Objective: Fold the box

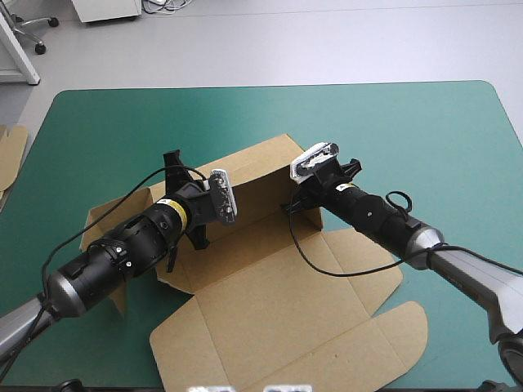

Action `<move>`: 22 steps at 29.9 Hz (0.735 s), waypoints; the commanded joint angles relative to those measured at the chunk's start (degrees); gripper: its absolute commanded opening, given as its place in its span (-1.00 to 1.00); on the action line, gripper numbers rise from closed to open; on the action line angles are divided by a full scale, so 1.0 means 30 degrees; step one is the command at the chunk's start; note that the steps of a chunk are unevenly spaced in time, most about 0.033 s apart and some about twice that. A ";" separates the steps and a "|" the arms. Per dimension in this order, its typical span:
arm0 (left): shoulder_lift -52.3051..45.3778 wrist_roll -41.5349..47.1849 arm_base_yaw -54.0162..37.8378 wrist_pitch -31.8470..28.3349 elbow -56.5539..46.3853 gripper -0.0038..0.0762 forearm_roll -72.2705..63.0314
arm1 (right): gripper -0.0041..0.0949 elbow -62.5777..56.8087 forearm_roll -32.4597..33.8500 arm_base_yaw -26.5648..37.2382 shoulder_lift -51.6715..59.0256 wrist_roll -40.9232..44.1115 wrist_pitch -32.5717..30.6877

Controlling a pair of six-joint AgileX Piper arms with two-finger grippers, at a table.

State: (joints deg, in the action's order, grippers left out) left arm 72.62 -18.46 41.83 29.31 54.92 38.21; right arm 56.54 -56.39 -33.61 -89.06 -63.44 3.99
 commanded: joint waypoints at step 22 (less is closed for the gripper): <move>-0.1076 0.1131 0.1937 0.1651 -0.0007 -0.05 -0.1553 | -0.98 0.0537 0.0215 -0.0151 0.0682 0.0450 -0.0399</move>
State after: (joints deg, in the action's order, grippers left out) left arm 70.77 -16.77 45.34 33.43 54.23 36.72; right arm 56.54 -57.32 -33.61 -89.06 -61.01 3.45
